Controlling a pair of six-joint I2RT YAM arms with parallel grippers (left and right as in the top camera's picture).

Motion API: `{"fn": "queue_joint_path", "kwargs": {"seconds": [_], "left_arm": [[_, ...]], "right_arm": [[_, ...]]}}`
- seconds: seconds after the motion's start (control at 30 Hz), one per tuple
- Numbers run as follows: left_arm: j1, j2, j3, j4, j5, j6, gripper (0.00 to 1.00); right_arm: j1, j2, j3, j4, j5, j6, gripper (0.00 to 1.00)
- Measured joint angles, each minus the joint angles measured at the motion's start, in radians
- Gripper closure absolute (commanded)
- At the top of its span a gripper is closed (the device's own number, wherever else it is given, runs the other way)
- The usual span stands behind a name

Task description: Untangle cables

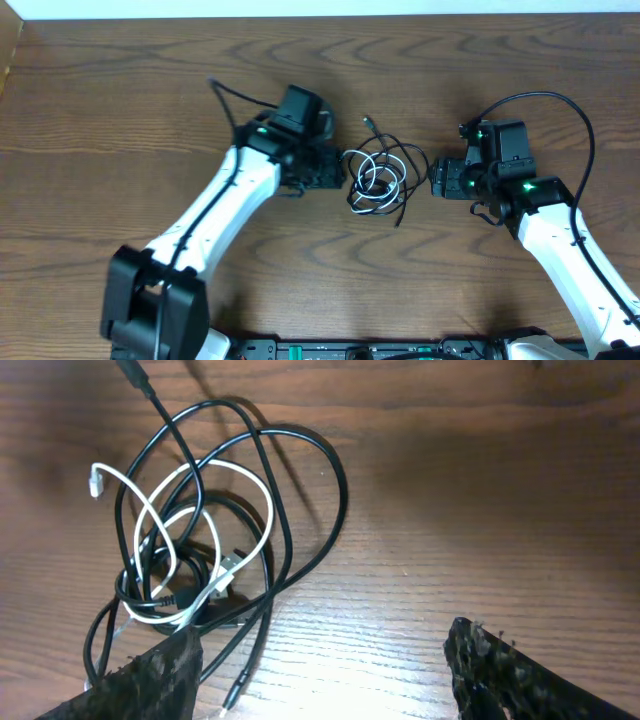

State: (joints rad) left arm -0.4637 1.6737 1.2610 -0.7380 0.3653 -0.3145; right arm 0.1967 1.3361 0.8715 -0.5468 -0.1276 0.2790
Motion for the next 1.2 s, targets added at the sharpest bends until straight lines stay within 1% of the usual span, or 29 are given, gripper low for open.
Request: {"fn": "queue_joint_path", "kwargs": {"seconds": [0.03, 0.1, 0.17, 0.2, 0.23, 0.4, 0.57, 0.73, 0.93, 0.97, 1.0, 1.03, 1.1, 1.13, 1.17, 1.2], "left_arm": [[-0.017, 0.016, 0.0, 0.01, 0.002, 0.008, 0.29], [-0.05, 0.042, 0.0, 0.016, 0.003, 0.037, 0.26], [-0.082, 0.066, 0.0, 0.015, 0.003, 0.081, 0.24], [-0.099, 0.073, 0.0, 0.015, 0.003, 0.113, 0.19], [-0.122, 0.081, 0.0, 0.013, 0.003, 0.16, 0.16], [-0.196, 0.083, 0.0, 0.014, 0.003, 0.382, 0.15], [-0.232, 0.084, 0.0, 0.034, -0.005, 0.549, 0.15], [-0.234, 0.119, 0.0, 0.081, -0.005, 0.604, 0.15], [-0.234, 0.171, 0.0, 0.109, -0.009, 0.612, 0.15], [-0.234, 0.179, 0.0, 0.111, -0.009, 0.612, 0.17], [-0.234, 0.186, 0.0, 0.111, -0.009, 0.612, 0.23], [-0.234, 0.191, 0.0, 0.111, -0.009, 0.613, 0.31], [-0.234, 0.2, 0.0, 0.112, -0.01, 0.623, 0.63], [-0.234, 0.204, 0.0, 0.113, -0.01, 0.622, 0.76], [-0.234, 0.205, 0.0, 0.115, -0.011, 0.626, 0.92], [-0.234, 0.205, 0.0, 0.12, -0.012, 0.628, 0.92]], "right_arm": [[0.0, 0.0, 0.0, -0.003, 0.0, 0.0, 0.27], [0.0, 0.0, 0.0, -0.011, 0.006, -0.001, 0.25], [0.0, 0.0, 0.0, -0.03, 0.027, -0.002, 0.2], [0.0, 0.0, 0.0, -0.039, 0.038, -0.001, 0.18], [0.0, 0.0, 0.0, -0.058, 0.067, 0.005, 0.17], [0.0, 0.0, 0.0, -0.074, 0.119, 0.018, 0.16], [0.0, 0.0, 0.0, -0.076, 0.132, 0.025, 0.15], [0.0, 0.0, 0.0, -0.078, 0.137, 0.028, 0.15], [-0.006, 0.0, 0.0, -0.081, 0.141, 0.028, 0.14], [-0.011, 0.0, 0.0, -0.081, 0.143, 0.029, 0.14], [-0.017, 0.0, 0.0, -0.081, 0.143, 0.031, 0.13], [-0.024, 0.0, 0.0, -0.082, 0.143, 0.032, 0.13], [-0.041, 0.0, 0.0, -0.085, 0.143, 0.032, 0.13], [-0.044, 0.0, 0.0, -0.085, 0.143, 0.032, 0.12], [-0.05, 0.0, 0.0, -0.085, 0.143, 0.032, 0.12], [-0.057, 0.0, 0.0, -0.085, 0.143, 0.032, 0.11]]}}
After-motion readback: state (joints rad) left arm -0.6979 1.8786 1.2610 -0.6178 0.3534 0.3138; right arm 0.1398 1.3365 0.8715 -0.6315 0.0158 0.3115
